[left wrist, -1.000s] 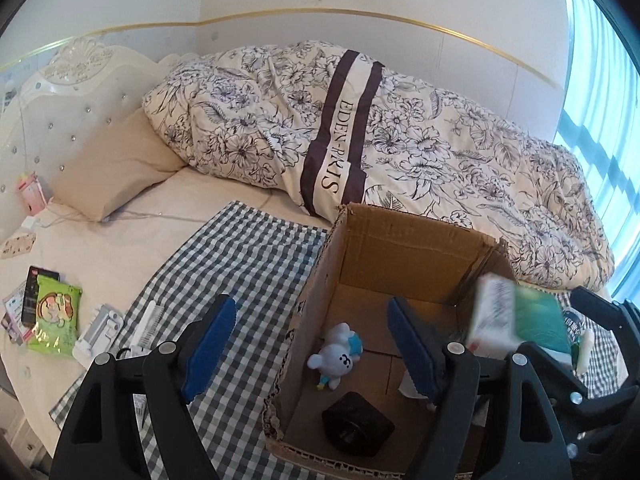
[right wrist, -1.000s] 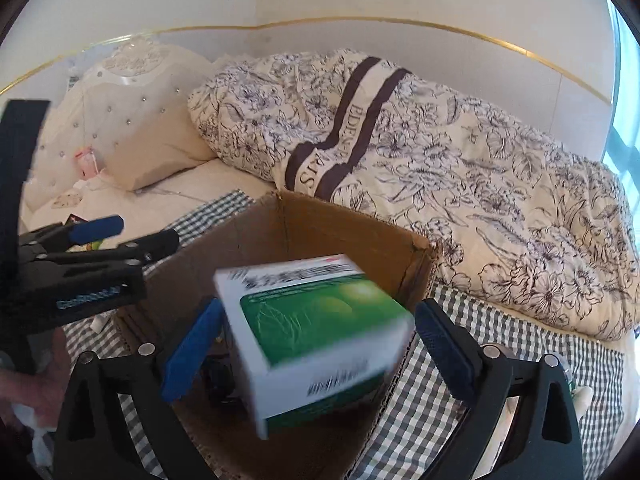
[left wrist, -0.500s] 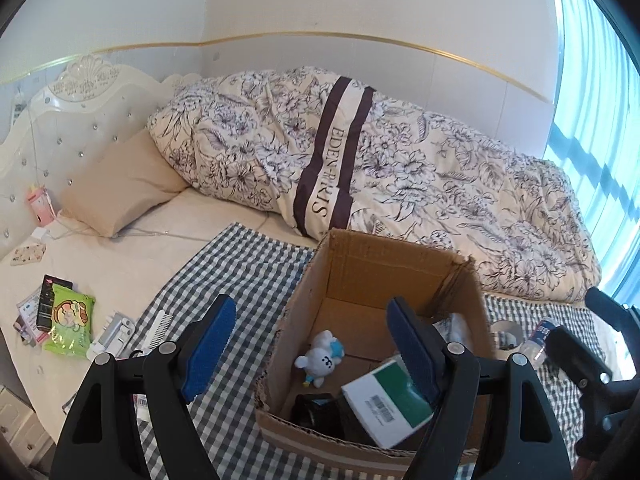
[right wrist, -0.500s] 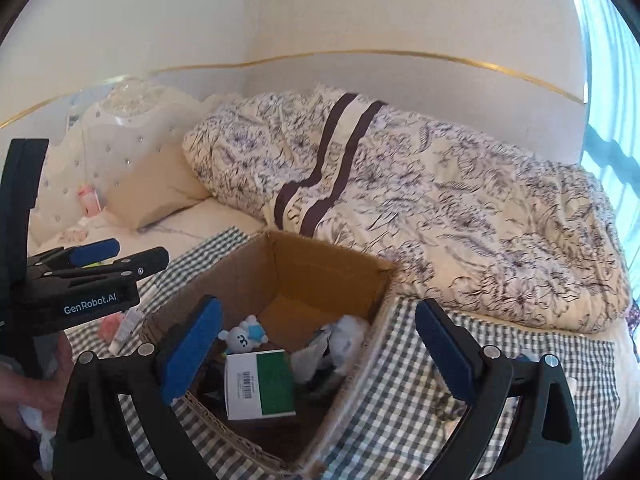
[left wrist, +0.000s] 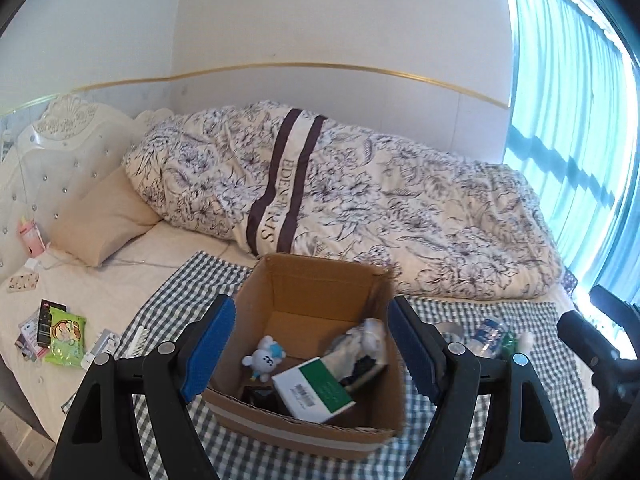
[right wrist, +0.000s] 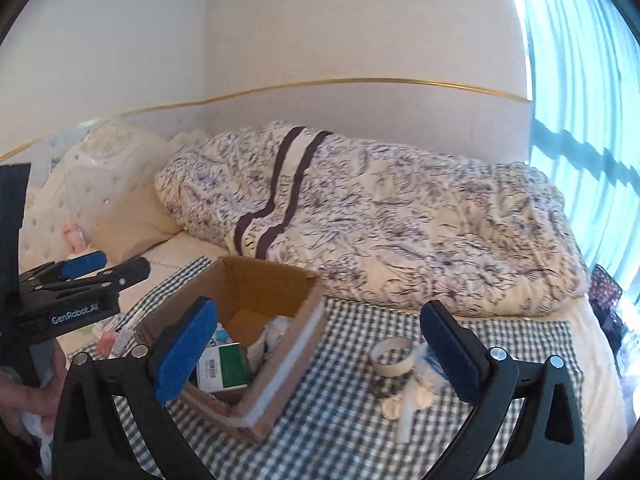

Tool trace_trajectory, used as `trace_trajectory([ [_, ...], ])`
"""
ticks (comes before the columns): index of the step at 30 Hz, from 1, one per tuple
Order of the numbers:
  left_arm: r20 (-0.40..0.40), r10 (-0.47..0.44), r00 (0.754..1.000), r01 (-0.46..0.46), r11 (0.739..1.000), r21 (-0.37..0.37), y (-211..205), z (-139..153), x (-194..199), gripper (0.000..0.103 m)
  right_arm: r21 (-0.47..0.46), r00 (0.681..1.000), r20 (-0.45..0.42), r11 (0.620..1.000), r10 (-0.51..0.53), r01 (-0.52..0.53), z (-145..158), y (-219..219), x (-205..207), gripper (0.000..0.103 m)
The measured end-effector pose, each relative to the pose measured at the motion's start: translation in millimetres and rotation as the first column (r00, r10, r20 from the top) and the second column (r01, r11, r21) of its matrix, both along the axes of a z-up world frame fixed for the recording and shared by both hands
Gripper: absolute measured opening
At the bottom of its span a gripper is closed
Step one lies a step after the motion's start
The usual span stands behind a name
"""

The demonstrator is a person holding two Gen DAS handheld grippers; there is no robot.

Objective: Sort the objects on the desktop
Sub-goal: 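Open the left gripper over the box while the right drops the medicine box in, then move both grippers back over the items on the checked cloth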

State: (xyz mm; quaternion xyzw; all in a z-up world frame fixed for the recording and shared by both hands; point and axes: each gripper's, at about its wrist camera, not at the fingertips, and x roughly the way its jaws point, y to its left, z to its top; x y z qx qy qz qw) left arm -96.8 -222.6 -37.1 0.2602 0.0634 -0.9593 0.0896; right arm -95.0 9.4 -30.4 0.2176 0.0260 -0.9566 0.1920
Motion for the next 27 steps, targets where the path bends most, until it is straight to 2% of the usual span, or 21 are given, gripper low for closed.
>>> trace_trajectory([
  [7,-0.037,-0.047,0.998,0.046,0.999,-0.019,44,22,26,0.082,-0.049,0.998,-0.027,0.997,-0.059,0.058,19,50,31,0.103],
  [10,-0.06,-0.064,0.996,0.062,0.998,-0.023,62,31,35,0.086,-0.05,0.996,-0.033,0.995,-0.085,0.083,25,66,42,0.103],
  [15,-0.087,-0.097,0.991,0.096,0.995,-0.019,90,43,50,0.086,-0.043,0.99,-0.05,0.991,-0.131,0.129,35,95,60,0.103],
  [23,-0.115,-0.139,0.984,0.137,0.99,-0.024,117,56,62,0.09,-0.063,0.981,-0.059,0.981,-0.186,0.182,46,136,80,0.103],
  [27,-0.128,-0.154,0.98,0.152,0.988,-0.027,131,61,64,0.096,-0.054,0.974,-0.071,0.976,-0.215,0.212,52,152,85,0.103],
])
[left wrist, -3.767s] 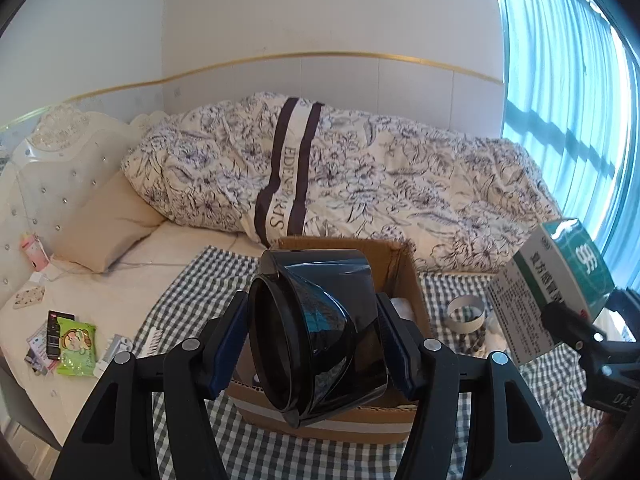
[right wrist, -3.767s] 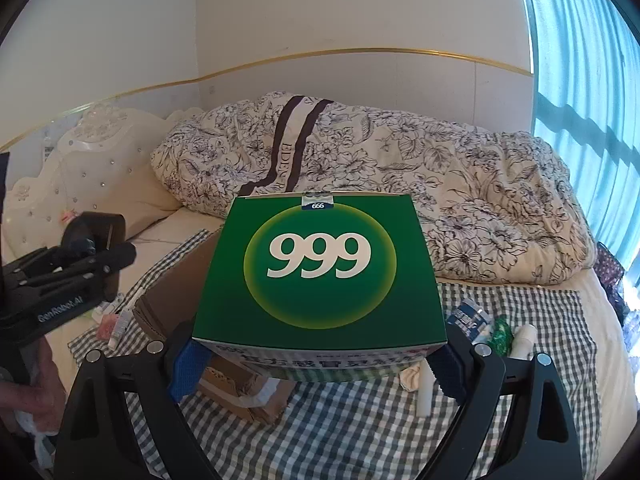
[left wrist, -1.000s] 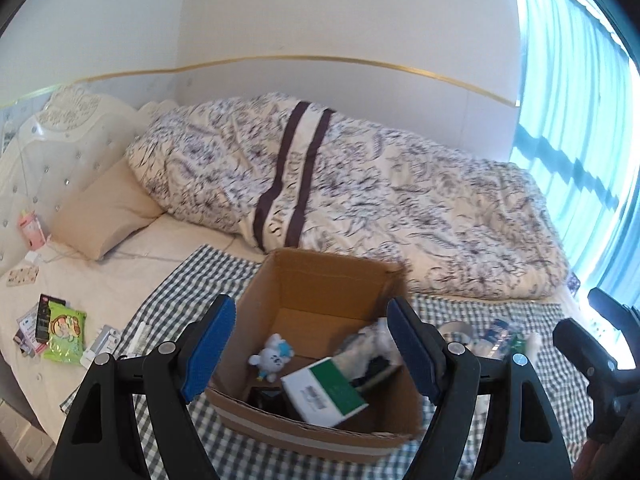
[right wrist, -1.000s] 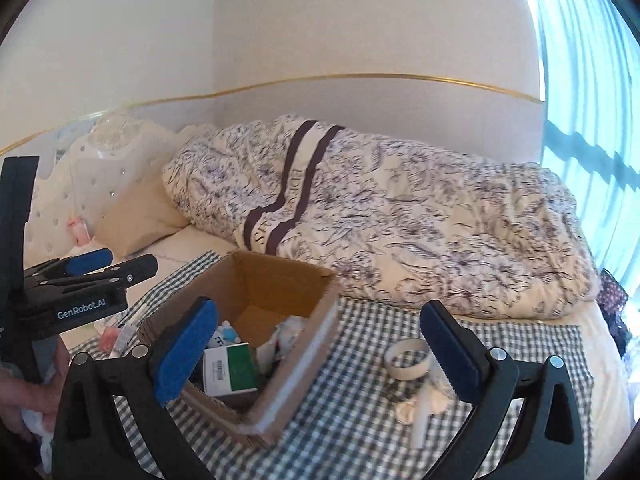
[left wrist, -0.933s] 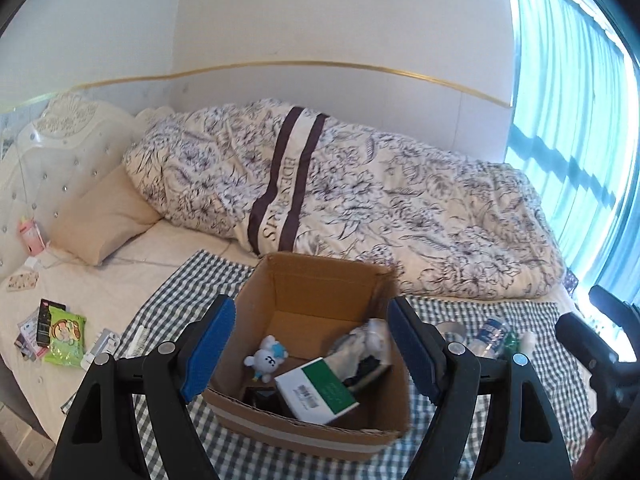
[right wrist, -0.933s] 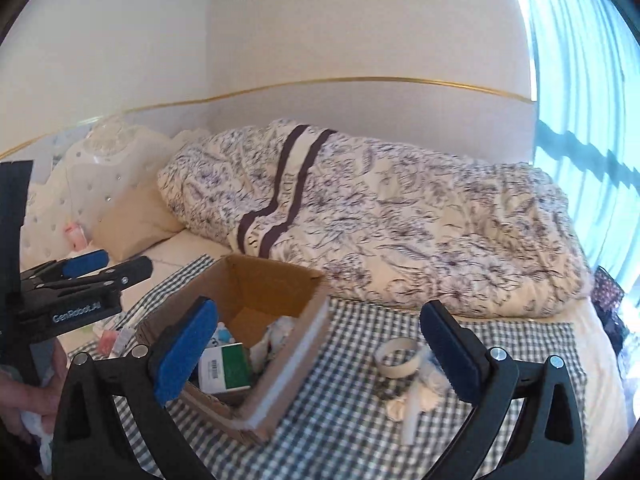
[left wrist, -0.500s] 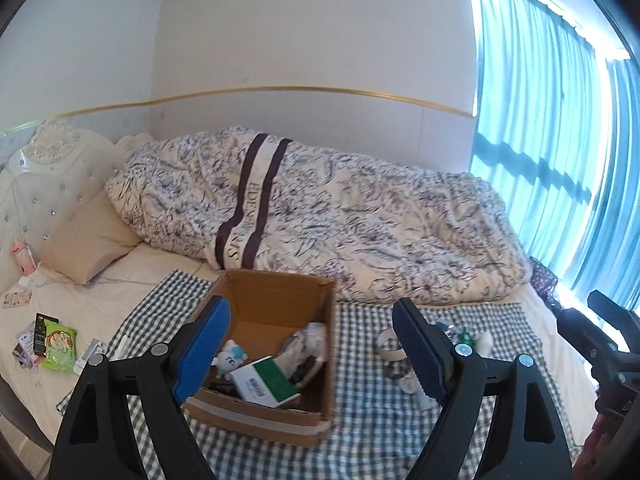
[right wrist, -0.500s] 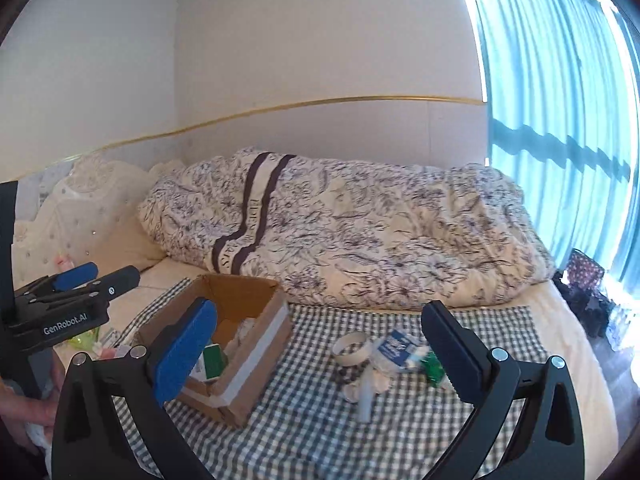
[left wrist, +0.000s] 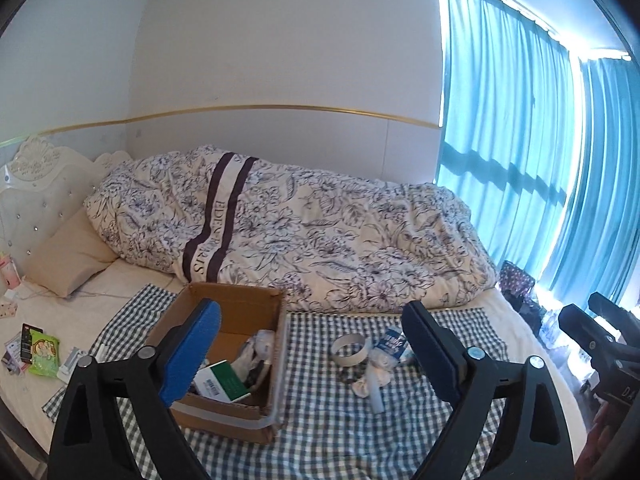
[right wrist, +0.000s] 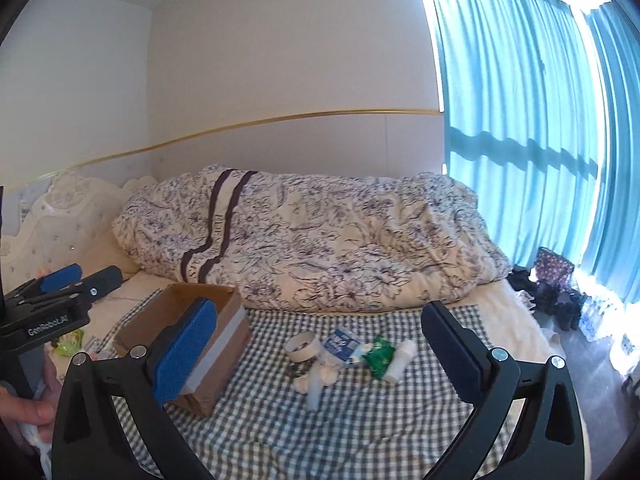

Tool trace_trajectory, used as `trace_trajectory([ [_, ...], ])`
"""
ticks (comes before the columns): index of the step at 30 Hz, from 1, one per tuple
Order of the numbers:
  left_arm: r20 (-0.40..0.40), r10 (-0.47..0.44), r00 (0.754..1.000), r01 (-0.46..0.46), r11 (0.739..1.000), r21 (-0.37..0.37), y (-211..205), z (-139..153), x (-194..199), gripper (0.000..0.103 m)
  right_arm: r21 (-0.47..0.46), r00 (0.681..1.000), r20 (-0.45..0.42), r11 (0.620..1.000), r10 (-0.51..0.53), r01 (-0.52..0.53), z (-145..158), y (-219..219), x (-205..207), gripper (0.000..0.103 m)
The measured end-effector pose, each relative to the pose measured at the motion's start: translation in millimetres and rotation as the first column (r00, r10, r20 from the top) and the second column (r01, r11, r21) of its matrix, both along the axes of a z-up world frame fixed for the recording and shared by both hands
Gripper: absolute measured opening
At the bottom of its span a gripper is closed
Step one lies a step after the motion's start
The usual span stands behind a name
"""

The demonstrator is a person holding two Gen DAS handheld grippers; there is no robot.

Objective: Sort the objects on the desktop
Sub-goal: 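Move both grippers back over the items on the checked cloth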

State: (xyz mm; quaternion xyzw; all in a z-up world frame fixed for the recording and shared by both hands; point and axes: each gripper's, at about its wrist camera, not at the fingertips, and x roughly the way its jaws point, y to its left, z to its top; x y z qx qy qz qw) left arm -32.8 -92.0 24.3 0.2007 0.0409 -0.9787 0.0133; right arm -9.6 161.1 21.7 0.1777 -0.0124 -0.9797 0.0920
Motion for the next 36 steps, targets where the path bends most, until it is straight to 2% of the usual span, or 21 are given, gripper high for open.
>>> trace_trajectory([
  [8,-0.001,-0.038,0.999,0.038,0.999,-0.006,24,2,-6,0.098,-0.031,0.998,0.003,0.998,-0.063,0.063,4,43,-3,0.103],
  [11,-0.005,-0.045,0.999,0.045,0.999,-0.003,30,-1,-7,0.103,-0.036,0.996,0.01,0.996,-0.085,0.086,3,59,-6,0.103],
  [17,0.019,-0.059,0.998,0.059,0.998,0.001,43,-12,-20,0.103,-0.069,0.991,0.042,0.989,-0.127,0.129,-6,85,-16,0.103],
  [20,0.036,-0.07,0.997,0.07,0.998,-0.004,51,-20,-28,0.103,-0.085,0.991,0.075,0.989,-0.113,0.119,-17,94,-25,0.103],
  [36,0.153,-0.106,0.983,0.106,0.994,0.005,83,-83,-81,0.103,-0.047,0.968,0.197,0.984,-0.159,0.171,-77,114,-72,0.103],
])
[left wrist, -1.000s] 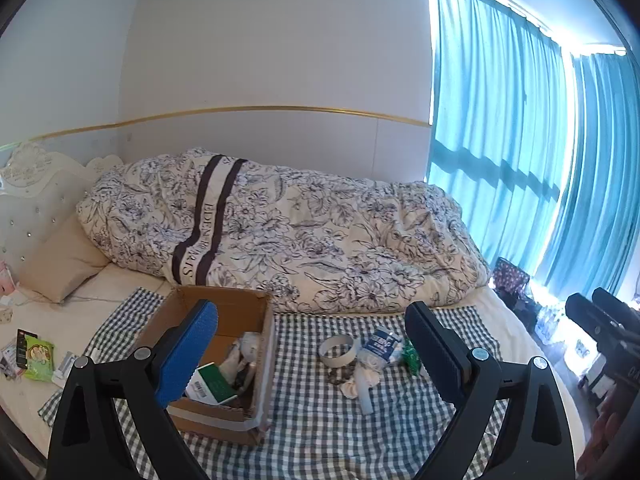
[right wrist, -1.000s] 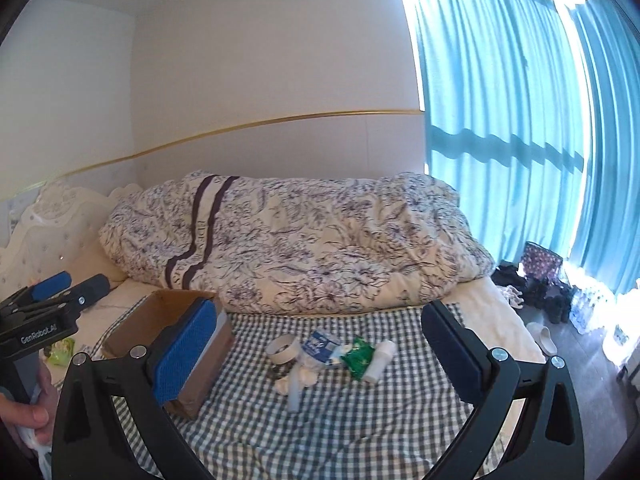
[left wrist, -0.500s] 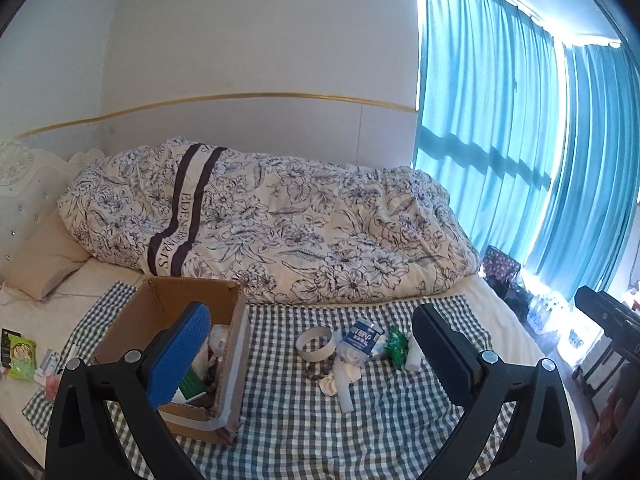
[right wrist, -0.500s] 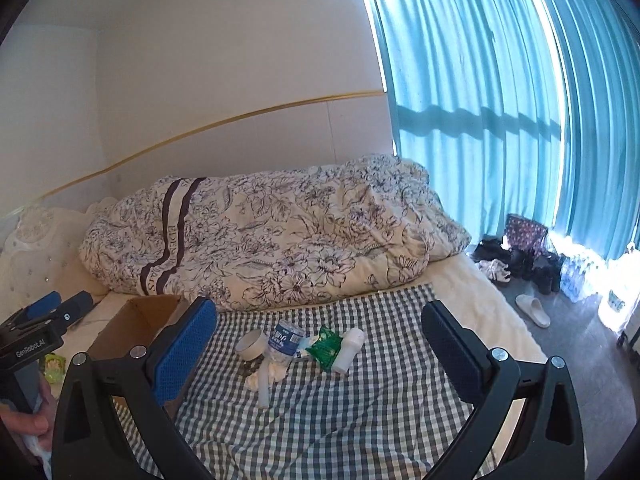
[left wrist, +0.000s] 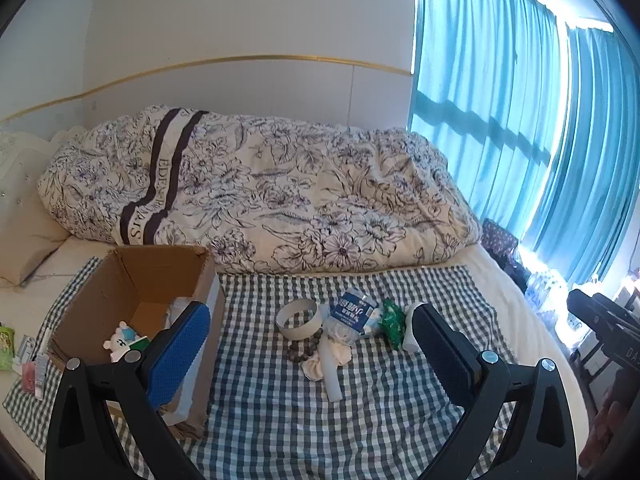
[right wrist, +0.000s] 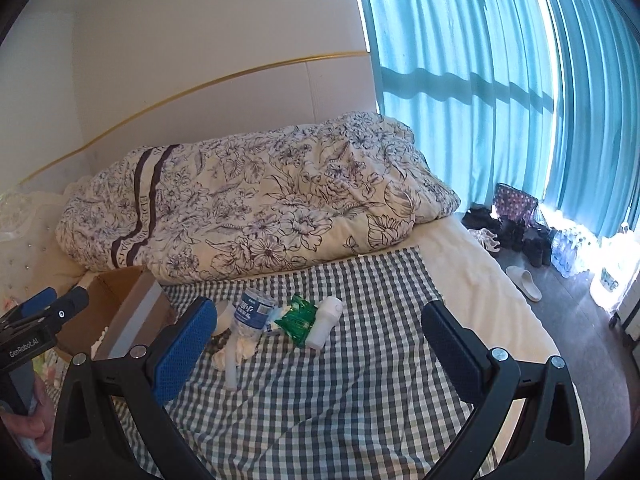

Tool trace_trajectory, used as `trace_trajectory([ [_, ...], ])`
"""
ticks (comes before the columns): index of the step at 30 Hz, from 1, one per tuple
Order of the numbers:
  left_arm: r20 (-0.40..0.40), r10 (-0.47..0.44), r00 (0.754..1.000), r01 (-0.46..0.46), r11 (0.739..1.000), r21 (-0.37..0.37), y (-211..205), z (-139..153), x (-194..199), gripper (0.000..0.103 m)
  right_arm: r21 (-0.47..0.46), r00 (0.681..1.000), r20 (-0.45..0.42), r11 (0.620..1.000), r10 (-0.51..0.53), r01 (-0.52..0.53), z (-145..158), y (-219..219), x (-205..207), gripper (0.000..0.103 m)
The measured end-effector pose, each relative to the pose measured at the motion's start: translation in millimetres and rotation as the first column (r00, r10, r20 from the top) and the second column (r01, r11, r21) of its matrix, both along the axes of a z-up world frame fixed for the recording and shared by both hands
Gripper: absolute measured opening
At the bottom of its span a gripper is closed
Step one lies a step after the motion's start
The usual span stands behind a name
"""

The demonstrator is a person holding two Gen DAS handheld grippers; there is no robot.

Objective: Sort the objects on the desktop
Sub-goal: 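Move both grippers back over the items on the checked cloth, then grasp the white plastic tube with the left gripper while the right grasps the white roll-on bottle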

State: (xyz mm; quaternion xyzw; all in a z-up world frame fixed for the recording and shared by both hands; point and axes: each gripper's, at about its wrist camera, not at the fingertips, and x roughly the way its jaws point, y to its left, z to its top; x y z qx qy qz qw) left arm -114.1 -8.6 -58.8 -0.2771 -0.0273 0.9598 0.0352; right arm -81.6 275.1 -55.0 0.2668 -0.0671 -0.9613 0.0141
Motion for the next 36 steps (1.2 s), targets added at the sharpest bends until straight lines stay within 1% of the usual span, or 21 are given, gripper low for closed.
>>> trace_trajectory([
  [7,0.058,-0.004,0.998,0.004,1.0,-0.015,9,-37,-31,0.103,-0.012,0.999,0.043,1.0,0.012,-0.011,-29,6,-28,0.103],
  [14,0.106,-0.025,0.994,0.029,0.999,-0.031,16,-84,-55,0.103,-0.034,0.993,0.118,0.999,0.019,-0.015,-73,12,-59,0.102],
  [18,0.144,-0.037,0.989,0.044,0.998,-0.042,20,-111,-66,0.1,-0.04,0.988,0.155,0.999,0.026,-0.02,-95,13,-76,0.101],
  [21,0.177,-0.053,0.983,0.059,0.998,-0.032,24,-129,-73,0.096,-0.042,0.984,0.175,0.999,0.031,-0.024,-108,12,-89,0.101],
  [24,0.217,-0.066,0.974,0.068,0.998,0.001,26,-147,-79,0.087,-0.037,0.981,0.191,0.999,0.041,-0.034,-120,10,-104,0.101],
  [26,0.238,-0.085,0.968,0.083,0.996,0.016,29,-158,-81,0.086,-0.024,0.978,0.2,0.999,0.05,-0.046,-128,6,-114,0.101],
  [29,0.262,-0.093,0.961,0.096,0.995,0.001,36,-175,-84,0.085,-0.019,0.974,0.216,0.998,0.061,-0.058,-141,1,-128,0.101],
  [31,0.29,-0.096,0.952,0.097,0.995,0.01,38,-187,-89,0.077,-0.02,0.972,0.224,0.998,0.064,-0.061,-148,0,-136,0.101],
  [32,0.304,-0.095,0.948,0.094,0.995,0.018,38,-192,-91,0.076,-0.022,0.971,0.229,0.998,0.065,-0.061,-153,0,-140,0.101],
  [33,0.318,-0.097,0.943,0.093,0.995,0.028,38,-198,-94,0.072,-0.024,0.97,0.235,0.998,0.065,-0.061,-157,-1,-144,0.101],
  [34,0.33,-0.106,0.938,0.099,0.994,0.037,39,-203,-96,0.066,-0.026,0.969,0.24,0.998,0.065,-0.061,-160,-1,-149,0.101],
  [36,0.363,-0.125,0.923,0.117,0.992,0.046,43,-214,-101,0.063,-0.029,0.967,0.248,0.998,0.064,-0.058,-167,-2,-157,0.101],
])
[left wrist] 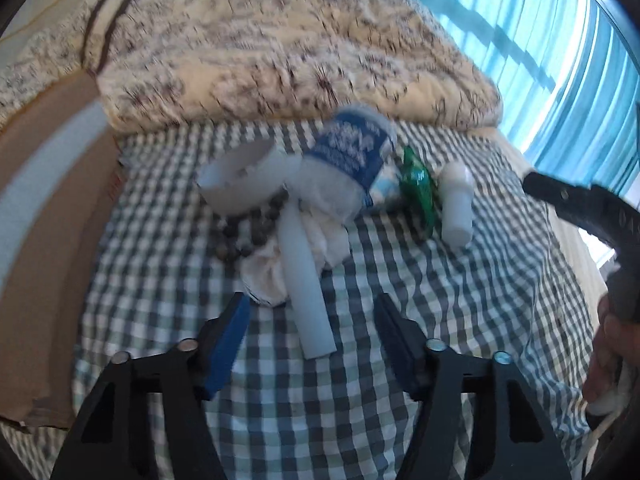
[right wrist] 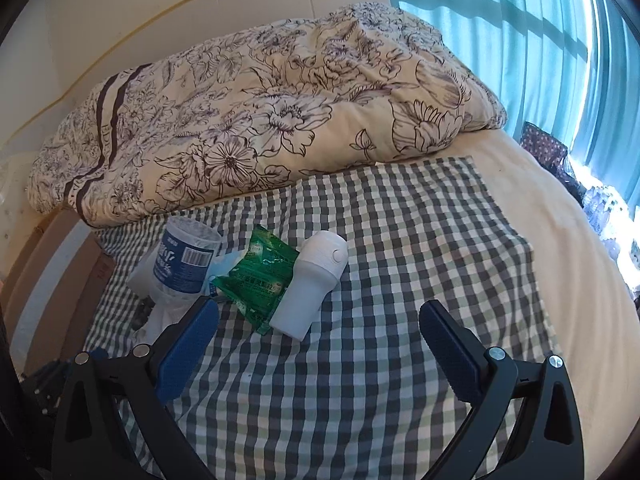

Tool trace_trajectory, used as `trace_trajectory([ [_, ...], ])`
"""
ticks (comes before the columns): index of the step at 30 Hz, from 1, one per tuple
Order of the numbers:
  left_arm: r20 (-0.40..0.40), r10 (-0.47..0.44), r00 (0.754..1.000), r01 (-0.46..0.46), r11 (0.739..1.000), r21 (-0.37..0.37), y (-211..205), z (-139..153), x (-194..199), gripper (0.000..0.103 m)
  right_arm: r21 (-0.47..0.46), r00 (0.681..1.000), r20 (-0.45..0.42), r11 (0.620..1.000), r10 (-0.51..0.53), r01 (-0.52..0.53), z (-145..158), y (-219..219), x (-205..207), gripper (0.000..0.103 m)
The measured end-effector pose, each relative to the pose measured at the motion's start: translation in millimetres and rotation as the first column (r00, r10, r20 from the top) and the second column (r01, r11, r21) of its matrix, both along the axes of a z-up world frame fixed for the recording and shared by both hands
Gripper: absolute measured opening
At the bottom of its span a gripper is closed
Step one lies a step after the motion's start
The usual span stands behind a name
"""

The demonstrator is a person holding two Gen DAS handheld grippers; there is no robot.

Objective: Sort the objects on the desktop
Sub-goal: 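Grasp the white plastic tube with the left gripper while the right grasps the white roll-on bottle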

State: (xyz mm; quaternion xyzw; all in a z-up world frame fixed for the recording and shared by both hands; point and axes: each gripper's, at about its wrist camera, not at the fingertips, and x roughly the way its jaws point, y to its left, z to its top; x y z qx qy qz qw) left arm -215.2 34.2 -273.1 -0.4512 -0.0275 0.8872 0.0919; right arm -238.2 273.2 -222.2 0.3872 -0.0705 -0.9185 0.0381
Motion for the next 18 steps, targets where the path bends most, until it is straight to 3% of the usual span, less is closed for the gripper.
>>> trace_trajectory([
  [3,0.029,-0.006,1.0,0.006,1.0,0.004,2,-15,-3,0.061,0.006,1.0,0.007,1.0,-0.008,0.008,-9,-1,-11,0.101],
  [9,0.069,-0.01,0.998,0.008,1.0,0.028,4,-32,-9,0.037,0.009,1.0,0.027,1.0,0.0,-0.001,-25,-6,-30,0.101],
  [11,0.082,-0.011,0.997,0.008,0.999,0.039,4,-36,-12,0.036,0.009,0.999,0.034,1.0,0.001,-0.002,-30,-8,-34,0.101],
  [15,0.072,-0.01,0.997,0.006,0.999,0.047,0,-37,-13,0.021,0.012,0.999,0.047,1.0,-0.018,0.018,-40,-9,-42,0.101],
  [18,0.058,0.003,0.998,-0.007,0.998,0.065,-5,-35,-14,0.018,0.007,0.998,0.065,1.0,-0.021,0.021,-47,-12,-50,0.101],
])
